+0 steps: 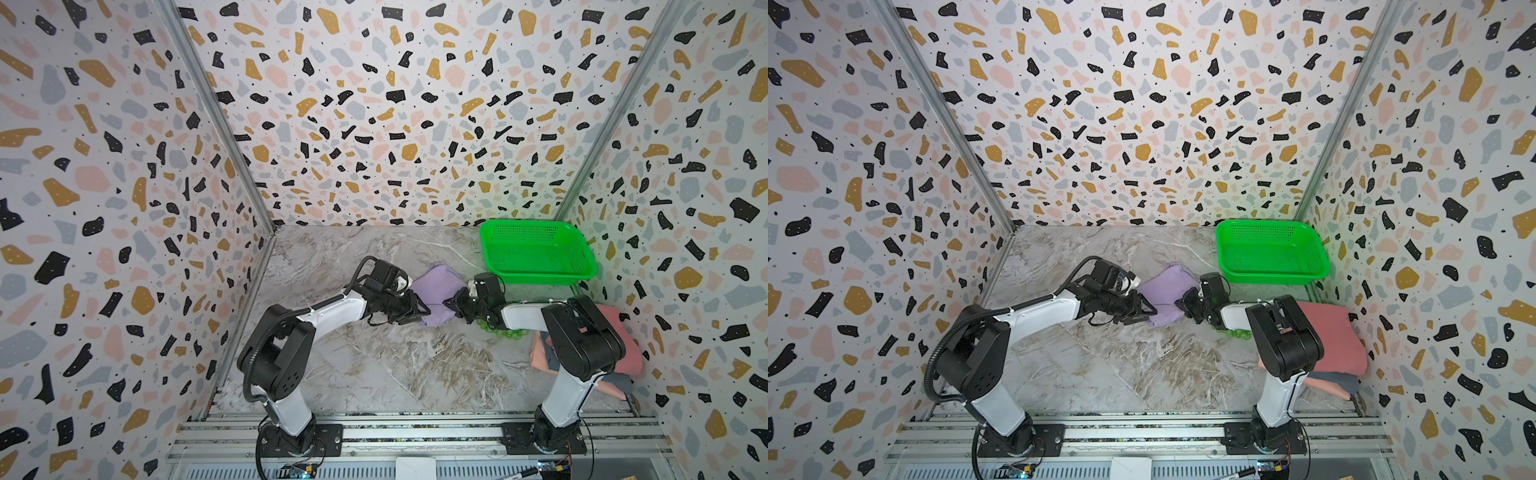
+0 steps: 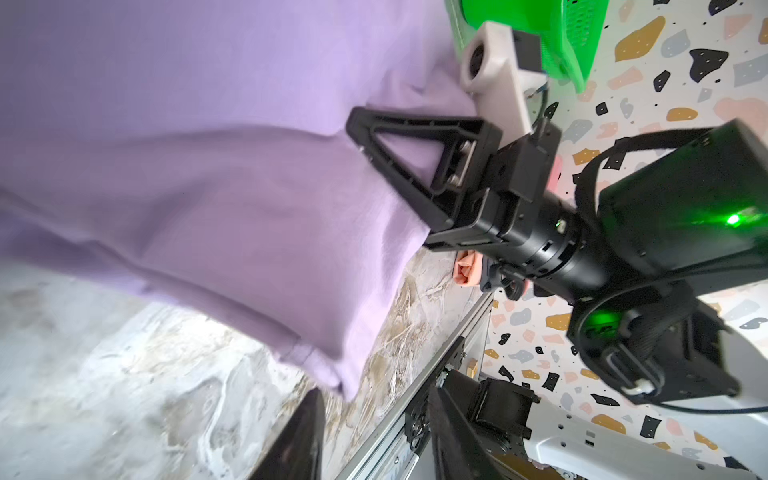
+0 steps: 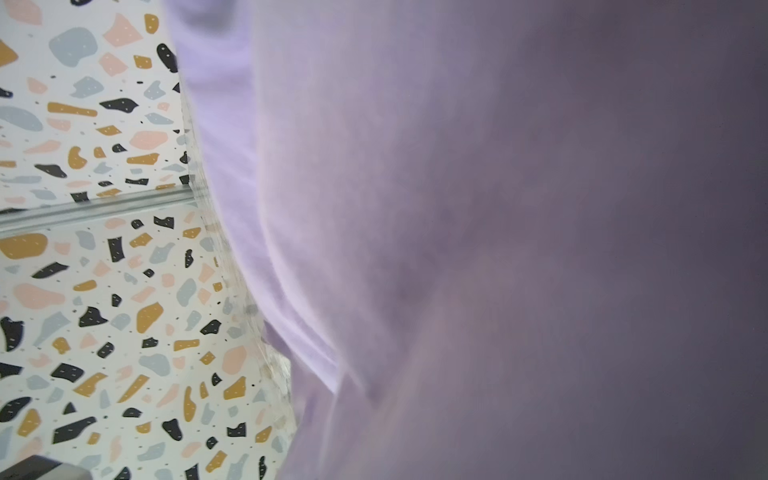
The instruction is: Fold and stack the t-shirts
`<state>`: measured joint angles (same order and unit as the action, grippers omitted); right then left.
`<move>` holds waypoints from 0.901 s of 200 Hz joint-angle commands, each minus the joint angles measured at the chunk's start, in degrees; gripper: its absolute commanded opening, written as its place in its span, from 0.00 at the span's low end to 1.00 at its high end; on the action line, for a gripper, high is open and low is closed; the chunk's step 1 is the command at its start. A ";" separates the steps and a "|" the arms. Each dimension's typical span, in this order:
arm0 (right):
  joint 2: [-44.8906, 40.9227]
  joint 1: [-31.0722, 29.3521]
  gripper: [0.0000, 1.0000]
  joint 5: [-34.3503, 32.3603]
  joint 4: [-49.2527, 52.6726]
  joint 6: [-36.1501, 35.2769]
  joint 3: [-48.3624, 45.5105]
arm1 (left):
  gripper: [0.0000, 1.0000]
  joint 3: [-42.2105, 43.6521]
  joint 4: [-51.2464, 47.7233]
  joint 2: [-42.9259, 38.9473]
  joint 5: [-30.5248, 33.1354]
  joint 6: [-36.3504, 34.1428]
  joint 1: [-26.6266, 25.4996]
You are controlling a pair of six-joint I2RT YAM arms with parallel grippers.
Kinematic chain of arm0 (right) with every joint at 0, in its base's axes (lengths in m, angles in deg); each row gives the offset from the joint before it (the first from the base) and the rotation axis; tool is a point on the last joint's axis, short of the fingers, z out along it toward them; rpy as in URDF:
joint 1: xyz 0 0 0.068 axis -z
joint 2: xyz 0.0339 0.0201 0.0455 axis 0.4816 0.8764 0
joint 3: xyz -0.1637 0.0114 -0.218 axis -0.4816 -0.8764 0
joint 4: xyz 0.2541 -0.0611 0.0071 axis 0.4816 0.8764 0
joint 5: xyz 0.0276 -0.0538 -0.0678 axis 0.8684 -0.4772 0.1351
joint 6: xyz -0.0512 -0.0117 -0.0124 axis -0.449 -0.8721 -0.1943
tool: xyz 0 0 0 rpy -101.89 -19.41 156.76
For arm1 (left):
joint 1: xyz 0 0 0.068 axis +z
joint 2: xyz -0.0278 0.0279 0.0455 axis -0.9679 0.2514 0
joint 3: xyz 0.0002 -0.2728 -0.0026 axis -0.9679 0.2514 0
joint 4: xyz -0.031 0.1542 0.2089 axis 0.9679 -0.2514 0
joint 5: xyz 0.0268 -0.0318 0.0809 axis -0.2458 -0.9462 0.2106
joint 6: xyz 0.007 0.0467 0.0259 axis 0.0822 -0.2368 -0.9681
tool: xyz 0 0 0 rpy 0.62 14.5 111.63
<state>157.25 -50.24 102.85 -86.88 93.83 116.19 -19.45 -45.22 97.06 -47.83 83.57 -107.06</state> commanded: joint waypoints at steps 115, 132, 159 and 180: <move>-13.31 6.00 0.00 -0.38 29.88 -30.44 23.76 | 0.72 -18.68 -7.66 7.50 8.99 -14.00 5.63; -15.58 9.87 0.00 1.03 33.32 -31.51 27.75 | 0.73 -19.66 -7.73 8.59 8.57 -14.07 6.67; -19.64 19.82 0.00 5.02 37.81 -30.86 31.32 | 0.73 -20.41 -7.13 10.06 7.89 -14.11 7.80; -23.69 29.12 0.00 9.01 38.46 -29.33 31.03 | 0.73 -21.85 -7.27 11.59 7.20 -14.13 8.32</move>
<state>139.33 -29.15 106.31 -52.39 64.28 145.43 -38.31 -51.95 107.29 -39.87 70.54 -99.21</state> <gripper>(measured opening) 0.102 0.729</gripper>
